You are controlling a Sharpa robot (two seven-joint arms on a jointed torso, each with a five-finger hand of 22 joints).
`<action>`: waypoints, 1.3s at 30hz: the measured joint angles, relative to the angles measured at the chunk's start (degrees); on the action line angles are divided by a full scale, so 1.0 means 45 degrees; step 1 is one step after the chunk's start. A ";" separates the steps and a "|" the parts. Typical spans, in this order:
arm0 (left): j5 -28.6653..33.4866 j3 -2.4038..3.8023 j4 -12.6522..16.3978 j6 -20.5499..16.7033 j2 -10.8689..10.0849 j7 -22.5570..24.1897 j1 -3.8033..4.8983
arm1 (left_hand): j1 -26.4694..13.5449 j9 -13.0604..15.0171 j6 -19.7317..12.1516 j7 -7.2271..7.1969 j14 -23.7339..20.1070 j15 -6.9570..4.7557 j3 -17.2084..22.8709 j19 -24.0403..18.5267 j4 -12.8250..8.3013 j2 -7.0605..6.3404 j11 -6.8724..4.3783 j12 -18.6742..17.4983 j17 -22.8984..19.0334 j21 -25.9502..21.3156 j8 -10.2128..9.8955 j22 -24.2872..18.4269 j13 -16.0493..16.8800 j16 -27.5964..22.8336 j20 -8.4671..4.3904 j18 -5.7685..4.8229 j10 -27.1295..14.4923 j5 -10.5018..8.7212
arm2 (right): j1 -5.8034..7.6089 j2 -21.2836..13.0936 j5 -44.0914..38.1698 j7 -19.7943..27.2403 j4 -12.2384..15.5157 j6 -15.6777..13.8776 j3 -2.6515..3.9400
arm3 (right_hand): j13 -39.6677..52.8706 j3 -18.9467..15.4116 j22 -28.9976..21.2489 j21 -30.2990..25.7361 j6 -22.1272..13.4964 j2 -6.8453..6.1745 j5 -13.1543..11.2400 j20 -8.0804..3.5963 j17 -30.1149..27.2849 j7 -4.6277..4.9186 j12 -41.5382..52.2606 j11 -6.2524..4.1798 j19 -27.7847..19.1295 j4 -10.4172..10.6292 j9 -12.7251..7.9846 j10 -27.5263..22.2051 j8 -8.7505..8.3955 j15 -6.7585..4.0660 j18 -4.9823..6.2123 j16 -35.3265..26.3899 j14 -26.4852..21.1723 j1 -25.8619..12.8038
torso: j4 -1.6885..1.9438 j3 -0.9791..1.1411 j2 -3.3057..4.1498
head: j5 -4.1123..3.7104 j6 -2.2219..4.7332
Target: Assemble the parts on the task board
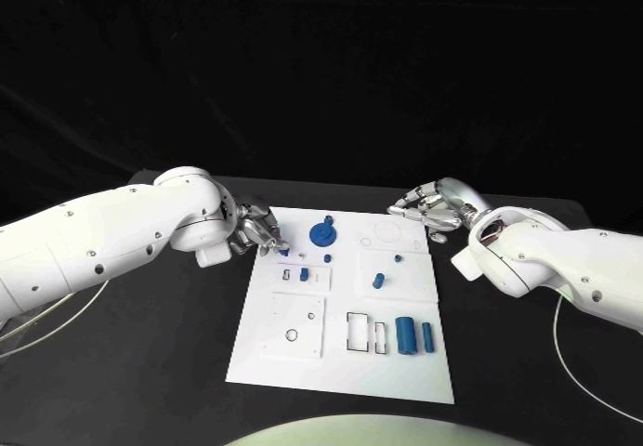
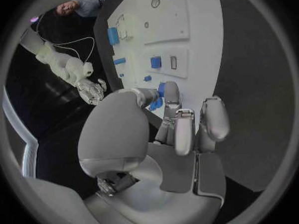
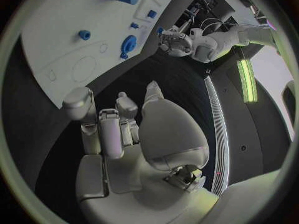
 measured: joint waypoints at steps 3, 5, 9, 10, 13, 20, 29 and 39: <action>-0.0097 -0.0014 0.0311 -0.0170 -0.0185 0.0196 -0.0135 | -0.0100 0.0000 0.0004 -0.0001 0.0000 0.0000 0.0071 0.0000 -0.0003 -0.0100 -0.0023 0.0055 0.0000 0.0006 0.0019 0.0076 0.0047 0.0000 0.0000 0.0000 0.0026 0.0044 | -0.0008 -0.0007 0.0001 0.0000 -0.0002 0.0002 -0.0001 | 0.0000 0.0000 0.0000 0.0000 0.0000 0.0000 0.0000 0.0000 0.0000 0.0000 0.0000 0.0000 0.0000 0.0000 0.0000 0.0000 0.0000 0.0000 0.0000 0.0000 0.0000 0.0000 | 0.0011 0.0007 -0.0020 | 0.0013 -0.0011; -0.0182 -0.0017 0.0429 -0.0249 -0.0237 0.0295 -0.0192 | -0.0100 0.0000 0.0004 -0.0001 0.0000 0.0000 0.0072 0.0000 -0.0004 -0.0100 -0.0045 0.0058 0.0000 0.0006 0.0020 0.0076 0.0066 0.0000 0.0000 0.0001 0.0050 0.0056 | -0.0014 -0.0007 0.0001 0.0000 -0.0006 0.0003 -0.0001 | 0.0000 0.0000 -0.0001 0.0000 0.0000 0.0000 0.0000 0.0000 -0.0001 0.0000 0.0000 0.0000 0.0000 0.0000 0.0000 0.0000 0.0000 0.0000 0.0000 0.0000 0.0000 0.0000 | 0.0012 0.0007 -0.0026 | 0.0023 -0.0013; -0.0455 -0.0035 0.0616 -0.0389 -0.0298 0.0537 -0.0323 | -0.0100 0.0001 0.0005 -0.0002 0.0000 0.0000 0.0085 0.0047 -0.0017 -0.0101 -0.0046 0.0059 -0.0001 0.0007 0.0020 0.0107 0.0084 0.0000 -0.0046 0.0000 0.0052 0.0059 | -0.0037 -0.0001 0.0002 0.0000 -0.0009 0.0007 -0.0003 | 0.0000 0.0000 -0.0001 0.0000 0.0000 0.0000 0.0000 0.0000 -0.0002 0.0000 0.0000 0.0000 0.0000 0.0000 0.0000 0.0000 0.0000 0.0000 -0.0001 0.0000 0.0000 0.0000 | 0.0015 0.0007 -0.0028 | 0.0056 -0.0020; -0.0528 -0.0039 0.0638 -0.0404 -0.0300 0.0581 -0.0347 | -0.0100 0.0001 0.0005 -0.0002 0.0000 0.0000 0.0085 0.0047 -0.0017 -0.0101 -0.0021 0.0078 -0.0001 0.0056 0.0020 0.0127 0.0113 0.0000 -0.0046 0.0001 0.0077 0.0060 | -0.0039 0.0001 0.0002 0.0000 -0.0009 0.0008 -0.0003 | 0.0000 0.0000 -0.0001 0.0000 0.0000 0.0000 0.0000 0.0000 -0.0002 0.0000 0.0000 0.0000 0.0000 0.0000 0.0000 0.0000 0.0000 0.0000 0.0000 0.0000 0.0000 0.0000 | 0.0013 0.0007 -0.0023 | 0.0062 -0.0018; -0.0791 -0.0056 0.0673 -0.0424 -0.0296 0.0691 -0.0416 | -0.0168 0.0002 0.0006 -0.0002 0.0027 -0.0027 0.0085 0.0095 -0.0017 -0.0168 -0.0019 0.0115 -0.0001 0.0056 0.0022 0.0168 0.0170 0.0000 0.0002 0.0000 0.0119 0.0061 | -0.0052 0.0003 0.0002 0.0000 -0.0012 0.0010 -0.0003 | 0.0000 0.0001 -0.0001 0.0000 0.0000 0.0000 0.0000 0.0000 -0.0002 0.0000 0.0000 0.0000 0.0000 0.0000 0.0000 0.0000 0.0000 0.0000 0.0000 0.0000 0.0000 0.0000 | 0.0006 0.0005 -0.0007 | 0.0070 -0.0013; -0.1373 -0.0119 0.0686 -0.0416 -0.0203 0.0739 -0.0559 | -0.0171 0.0004 0.0007 -0.0002 0.0044 -0.0043 0.0120 0.0141 0.0018 -0.0170 -0.0064 0.0114 -0.0002 0.0056 0.0084 0.0224 0.0203 0.0000 -0.0043 0.0000 0.0167 0.0062 | -0.0067 0.0003 0.0002 -0.0001 -0.0011 0.0015 -0.0005 | 0.0000 0.0001 -0.0002 0.0000 0.0000 0.0000 -0.0001 0.0000 -0.0003 0.0000 0.0000 0.0000 0.0000 -0.0001 0.0000 0.0000 0.0000 0.0000 0.0000 0.0000 0.0000 0.0000 | -0.0010 0.0004 0.0020 | 0.0059 -0.0043; -0.1798 -0.0202 0.0586 -0.0391 -0.0100 0.0690 -0.0644 | -0.0208 0.0009 0.0030 -0.0022 0.0044 -0.0043 0.0119 0.0140 0.0017 -0.0197 -0.0047 0.0166 -0.0002 0.0107 0.0093 0.0244 0.0232 0.0000 -0.0043 0.0000 0.0184 0.0064 | -0.0072 0.0001 0.0002 -0.0002 -0.0005 0.0020 -0.0005 | 0.0001 0.0001 -0.0003 0.0000 0.0000 0.0000 -0.0001 0.0000 -0.0004 0.0000 0.0000 0.0000 0.0000 -0.0001 0.0000 0.0000 -0.0001 0.0000 0.0000 0.0000 0.0000 0.0000 | -0.0004 0.0002 0.0022 | 0.0054 -0.0129; -0.2012 -0.0237 0.0526 -0.0217 -0.0093 0.0560 -0.0666 | -0.0275 0.0048 0.0092 -0.0044 0.0013 -0.0073 0.0119 0.0140 0.0017 -0.0263 -0.0072 0.0246 -0.0003 0.0106 0.0092 0.0274 0.0345 0.0000 -0.0044 0.0000 0.0299 0.0140 | -0.0082 0.0007 0.0003 -0.0003 0.0001 0.0030 -0.0005 | 0.0001 -0.0109 0.0014 0.0000 0.0000 0.0053 0.0053 0.0000 -0.0005 0.0000 0.0048 0.0000 0.0000 -0.0003 0.0000 0.0000 -0.0001 0.0000 0.0000 0.0000 0.0000 0.0053 | 0.0001 0.0007 0.0002 | 0.0066 -0.0208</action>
